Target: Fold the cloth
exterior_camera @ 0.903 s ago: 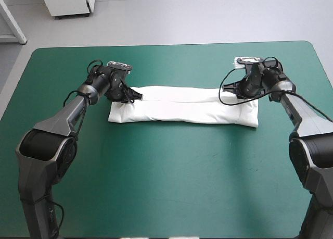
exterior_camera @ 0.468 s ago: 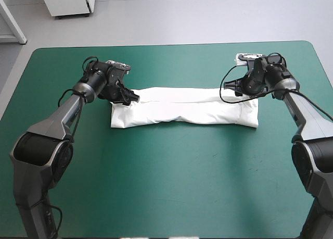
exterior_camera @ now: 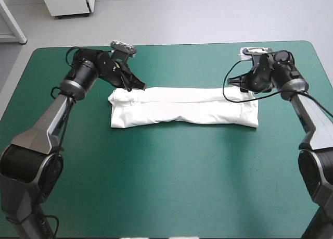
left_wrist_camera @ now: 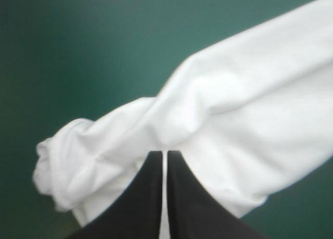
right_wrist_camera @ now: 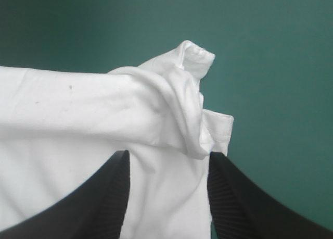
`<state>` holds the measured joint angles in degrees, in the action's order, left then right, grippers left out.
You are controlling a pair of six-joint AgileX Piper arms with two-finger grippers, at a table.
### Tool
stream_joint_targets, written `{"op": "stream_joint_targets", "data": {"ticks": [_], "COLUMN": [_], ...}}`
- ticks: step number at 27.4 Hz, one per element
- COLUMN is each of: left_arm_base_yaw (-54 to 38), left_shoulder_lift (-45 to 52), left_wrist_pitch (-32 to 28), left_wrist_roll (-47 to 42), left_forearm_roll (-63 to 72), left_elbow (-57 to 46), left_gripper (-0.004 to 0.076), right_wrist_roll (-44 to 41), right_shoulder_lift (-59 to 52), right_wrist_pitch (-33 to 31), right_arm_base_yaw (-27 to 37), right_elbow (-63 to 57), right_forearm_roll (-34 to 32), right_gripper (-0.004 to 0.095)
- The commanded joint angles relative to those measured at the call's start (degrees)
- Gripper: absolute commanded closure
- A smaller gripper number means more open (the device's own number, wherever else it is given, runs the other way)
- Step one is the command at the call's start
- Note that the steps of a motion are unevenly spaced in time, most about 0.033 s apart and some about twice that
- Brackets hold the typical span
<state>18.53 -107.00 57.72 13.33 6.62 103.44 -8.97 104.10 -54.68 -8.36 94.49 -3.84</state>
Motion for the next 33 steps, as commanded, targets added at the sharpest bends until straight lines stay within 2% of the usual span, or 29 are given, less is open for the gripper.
{"op": "stream_joint_targets", "data": {"ticks": [1, 9, 29, 31, 33], "left_arm_base_yaw": [4.38, 11.33, 13.41, 13.41, 13.41], "left_shoulder_lift": [3.22, 0.71, -13.97, -14.56, -15.07], "left_wrist_pitch": [-3.39, -9.35, -13.71, -13.82, -14.58], "left_wrist_roll": [2.33, 3.46, 7.49, 7.49, 7.49], "left_forearm_roll": [2.79, 6.11, 15.58, 15.43, 15.59], "left_elbow": [2.0, 2.0, 2.0, 2.0, 2.0], "left_gripper": [0.0733, 0.0733, 0.0733, 0.0733, 0.0733], "right_wrist_roll": [0.47, 0.1, -1.27, -1.14, 1.31], "right_shoulder_lift": [-4.34, -6.18, -7.11, -7.11, -7.11], "right_wrist_pitch": [1.44, 0.7, -0.7, -1.13, -2.01], "right_arm_base_yaw": [0.37, 0.37, 0.83, 2.97, 7.41], "right_elbow": [1.91, 1.91, 1.91, 1.91, 1.91], "right_forearm_roll": [-1.29, -2.42, -3.22, 1.11, 8.69], "right_gripper": [0.0469, 0.0471, 0.0496, 0.0496, 0.0496]}}
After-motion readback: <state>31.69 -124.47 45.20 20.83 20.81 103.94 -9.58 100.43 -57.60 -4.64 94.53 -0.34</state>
